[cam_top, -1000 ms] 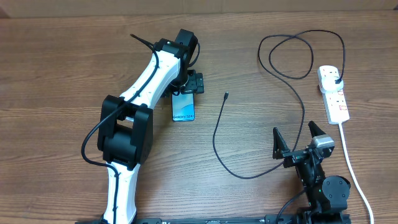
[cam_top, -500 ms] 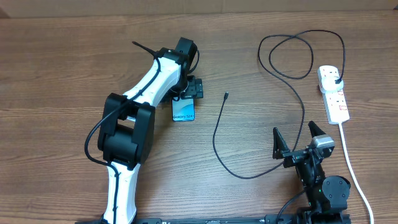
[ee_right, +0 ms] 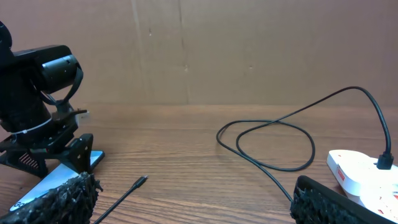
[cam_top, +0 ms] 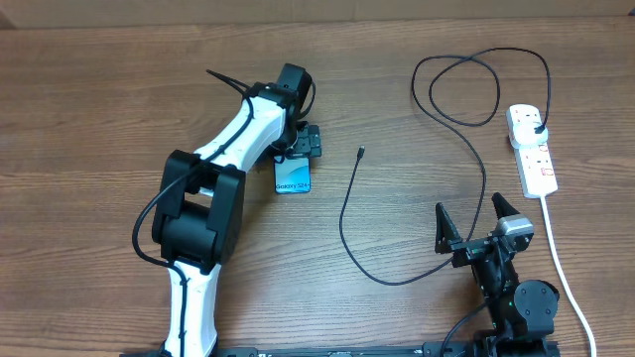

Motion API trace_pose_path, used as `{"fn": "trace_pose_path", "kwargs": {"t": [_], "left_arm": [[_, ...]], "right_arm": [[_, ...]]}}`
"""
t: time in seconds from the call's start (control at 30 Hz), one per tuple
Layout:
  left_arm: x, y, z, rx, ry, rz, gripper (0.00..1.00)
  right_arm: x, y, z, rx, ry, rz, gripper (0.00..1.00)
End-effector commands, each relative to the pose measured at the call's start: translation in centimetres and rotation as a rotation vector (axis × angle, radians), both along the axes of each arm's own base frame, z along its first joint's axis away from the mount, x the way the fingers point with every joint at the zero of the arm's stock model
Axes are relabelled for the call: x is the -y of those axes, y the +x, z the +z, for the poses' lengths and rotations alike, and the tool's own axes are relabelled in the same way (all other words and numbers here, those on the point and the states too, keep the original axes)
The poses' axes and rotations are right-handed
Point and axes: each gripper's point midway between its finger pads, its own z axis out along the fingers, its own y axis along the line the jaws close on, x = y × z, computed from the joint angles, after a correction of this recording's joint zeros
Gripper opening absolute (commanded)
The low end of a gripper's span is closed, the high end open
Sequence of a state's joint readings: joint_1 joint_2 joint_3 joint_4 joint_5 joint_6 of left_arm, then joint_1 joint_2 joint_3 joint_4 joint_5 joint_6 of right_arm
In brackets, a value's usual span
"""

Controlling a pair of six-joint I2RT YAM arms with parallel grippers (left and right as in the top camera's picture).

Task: Plug charger to phone and switch on socket
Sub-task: 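Close the left gripper on the smartphone's long edges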

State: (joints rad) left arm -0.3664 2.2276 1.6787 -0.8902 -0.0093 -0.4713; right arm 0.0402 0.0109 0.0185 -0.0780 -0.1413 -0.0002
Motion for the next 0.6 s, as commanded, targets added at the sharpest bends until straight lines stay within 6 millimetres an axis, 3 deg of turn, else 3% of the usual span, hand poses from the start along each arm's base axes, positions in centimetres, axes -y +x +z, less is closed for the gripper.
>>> {"fn": "trace_pose_path", "kwargs": {"t": [0.0, 0.27, 0.57], "left_arm": [[1.5, -2.8, -2.8, -0.133, -0.1, -0.005, 1.0], [2.2, -3.8, -2.9, -0.164, -0.102, -0.022, 1.0], [0.6, -3.8, -3.0, -0.15, -0.006, -0.016, 1.0]], "right_arm": [[0.1, 0.0, -0.2, 0.003, -0.001, -0.005, 1.0], [0.1, 0.0, -0.2, 0.003, -0.001, -0.005, 1.0], [0.1, 0.0, -0.2, 0.003, -0.001, -0.005, 1.0]]}}
